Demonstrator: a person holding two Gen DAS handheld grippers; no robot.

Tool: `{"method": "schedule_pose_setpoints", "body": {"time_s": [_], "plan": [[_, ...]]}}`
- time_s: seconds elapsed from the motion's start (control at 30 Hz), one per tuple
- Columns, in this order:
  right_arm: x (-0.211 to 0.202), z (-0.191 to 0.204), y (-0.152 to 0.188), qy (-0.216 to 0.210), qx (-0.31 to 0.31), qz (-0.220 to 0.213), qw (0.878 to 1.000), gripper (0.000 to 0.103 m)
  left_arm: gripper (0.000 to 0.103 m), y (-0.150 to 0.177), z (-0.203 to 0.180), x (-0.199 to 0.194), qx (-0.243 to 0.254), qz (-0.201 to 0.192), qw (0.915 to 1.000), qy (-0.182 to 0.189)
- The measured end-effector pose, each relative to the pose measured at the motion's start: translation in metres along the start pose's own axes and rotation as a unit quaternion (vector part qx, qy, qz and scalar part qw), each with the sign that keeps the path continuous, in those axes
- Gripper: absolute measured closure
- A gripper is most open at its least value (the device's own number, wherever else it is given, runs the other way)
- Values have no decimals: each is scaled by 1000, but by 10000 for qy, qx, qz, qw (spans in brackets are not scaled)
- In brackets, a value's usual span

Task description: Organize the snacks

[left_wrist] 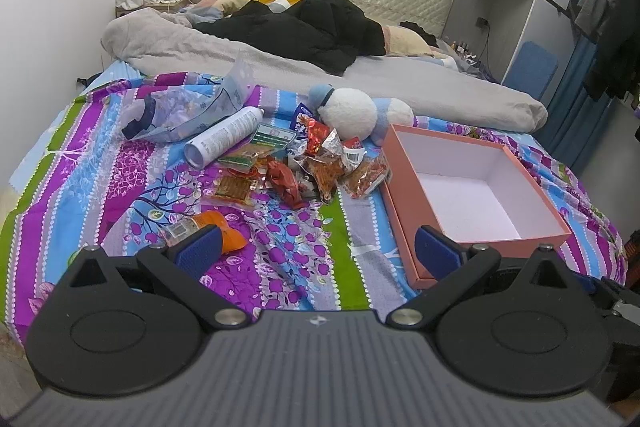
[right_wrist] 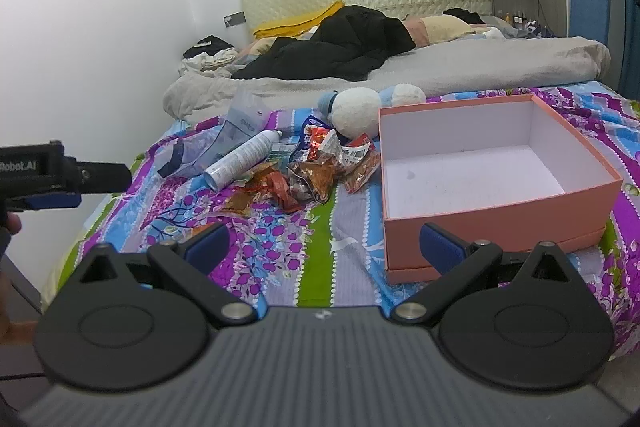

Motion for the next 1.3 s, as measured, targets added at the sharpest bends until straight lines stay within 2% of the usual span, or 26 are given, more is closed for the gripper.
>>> {"method": "schedule_pose_setpoints", "body": {"time_s": [0.37,0.47,1.07,1.3], "plan": [[1,0,1,3,24,30,10000,0,0,1,2,4,-18,49,10000,21],[2,0,1,6,37,37,10000,0,0,0,2,4,-60,19,9999,128],[18,-1,4,23,-4,170,9999,0,0,1,3,20,57,68,9999,51],[33,-1,6,42,12,252,9997,0,0,0,7,41,193,150,9997,-42]]}}
Point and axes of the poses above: each gripper's, at about its wrist camera, not at the fingertips, and x roughly the way its jaws point, z to its left, y to its underside, the point moved 3 cm from there along x, roughly the way its jaws point, and after that the axes turned 9 degrees about -y, right-handed, at the moved point
